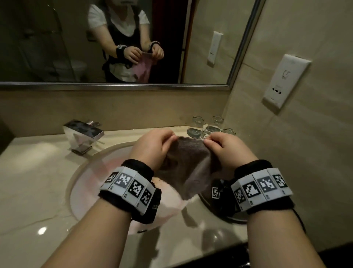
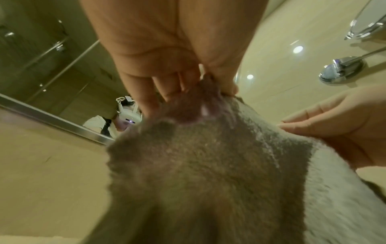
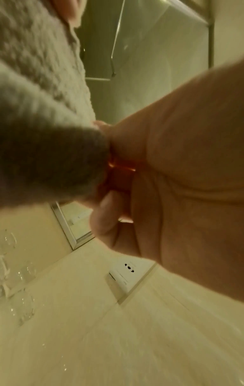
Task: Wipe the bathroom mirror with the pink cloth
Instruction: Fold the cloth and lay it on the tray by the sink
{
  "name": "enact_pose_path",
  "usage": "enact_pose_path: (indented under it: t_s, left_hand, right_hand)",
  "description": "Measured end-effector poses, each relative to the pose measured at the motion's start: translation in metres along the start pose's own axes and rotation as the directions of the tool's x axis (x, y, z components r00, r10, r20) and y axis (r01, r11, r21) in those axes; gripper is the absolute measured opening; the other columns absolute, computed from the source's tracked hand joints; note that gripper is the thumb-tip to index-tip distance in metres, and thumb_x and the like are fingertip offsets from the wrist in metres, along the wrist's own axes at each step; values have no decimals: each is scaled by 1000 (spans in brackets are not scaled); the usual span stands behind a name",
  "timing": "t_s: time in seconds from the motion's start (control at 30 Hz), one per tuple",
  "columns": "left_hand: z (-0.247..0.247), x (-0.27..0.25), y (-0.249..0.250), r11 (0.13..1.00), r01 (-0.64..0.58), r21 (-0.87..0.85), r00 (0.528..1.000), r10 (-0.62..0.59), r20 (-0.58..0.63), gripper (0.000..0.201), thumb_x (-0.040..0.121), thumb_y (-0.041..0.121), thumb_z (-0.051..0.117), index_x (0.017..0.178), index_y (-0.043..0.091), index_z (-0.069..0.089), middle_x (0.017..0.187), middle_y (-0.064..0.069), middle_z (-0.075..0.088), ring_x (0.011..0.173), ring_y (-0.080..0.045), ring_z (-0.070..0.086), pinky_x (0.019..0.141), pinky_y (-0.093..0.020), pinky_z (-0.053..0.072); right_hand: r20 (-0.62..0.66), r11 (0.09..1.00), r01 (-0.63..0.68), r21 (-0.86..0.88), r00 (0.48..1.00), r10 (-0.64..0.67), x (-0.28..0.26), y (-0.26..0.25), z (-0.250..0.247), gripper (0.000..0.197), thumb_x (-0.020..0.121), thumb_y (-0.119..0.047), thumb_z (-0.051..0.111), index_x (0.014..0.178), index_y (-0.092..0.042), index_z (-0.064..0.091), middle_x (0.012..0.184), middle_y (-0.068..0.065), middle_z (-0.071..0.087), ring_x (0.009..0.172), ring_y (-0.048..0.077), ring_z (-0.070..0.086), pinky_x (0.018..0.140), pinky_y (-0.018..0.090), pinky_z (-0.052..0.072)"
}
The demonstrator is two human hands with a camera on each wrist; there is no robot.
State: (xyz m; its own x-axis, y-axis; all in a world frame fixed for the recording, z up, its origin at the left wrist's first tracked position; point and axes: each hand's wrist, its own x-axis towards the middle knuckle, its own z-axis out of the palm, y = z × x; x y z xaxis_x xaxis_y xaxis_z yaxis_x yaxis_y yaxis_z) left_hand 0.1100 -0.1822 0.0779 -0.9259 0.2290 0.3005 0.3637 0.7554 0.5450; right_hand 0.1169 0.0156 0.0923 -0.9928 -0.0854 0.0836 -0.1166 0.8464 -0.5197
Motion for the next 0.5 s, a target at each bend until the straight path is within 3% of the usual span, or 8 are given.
enact_pose_path:
  t_s: [0.07, 0.17, 0.23, 0.37, 0.5]
  left_hand:
    - [5, 5, 10, 1000, 5, 16, 999, -5, 36, 22, 96, 27, 46, 98, 13, 63, 101, -7, 63, 101, -25, 55, 85, -33, 42]
    - [13, 11, 25, 1000, 1, 2, 993, -1, 119, 16, 93, 20, 53, 106, 15, 63, 104, 0, 60, 106, -20, 54, 85, -23, 37]
    - [20, 16, 33, 1000, 14, 0, 990, -14, 144, 20, 92, 15, 56, 110, 16, 63, 111, 0, 60, 108, -18, 54, 87, -21, 36]
    - [34, 28, 51, 999, 35, -1, 990, -34, 139, 21, 91, 11, 57, 110, 18, 63, 114, 0, 61, 106, -14, 56, 89, -19, 37]
    - [49, 38, 68, 999, 38, -5, 985, -36, 171, 20, 90, 15, 60, 108, 20, 64, 106, 6, 63, 93, -4, 51, 83, -16, 37]
  right_hand:
    - [39, 1000, 23, 0, 999, -23, 2, 11, -6, 17, 94, -31, 49, 78, -30, 55, 81, -10, 59, 90, 16, 58, 76, 26, 38]
    - [52, 997, -18, 72, 999, 14, 0, 32, -17, 11, 91, -33, 54, 88, -30, 63, 93, -8, 64, 94, 13, 58, 82, 27, 42]
    - [83, 988, -50, 148, 996, 38, -3, 46, -24, 11, 87, -32, 61, 92, -26, 68, 97, -5, 67, 93, 13, 59, 79, 24, 44]
    - [175, 990, -57, 133, 984, 33, -4, 74, -37, 13, 81, -32, 69, 92, -27, 66, 80, -11, 60, 75, 5, 53, 61, 12, 38]
    - [197, 990, -113, 86, 976, 95, -2, 102, -44, 10, 83, -27, 67, 75, -27, 63, 66, -14, 54, 62, 0, 47, 56, 15, 36]
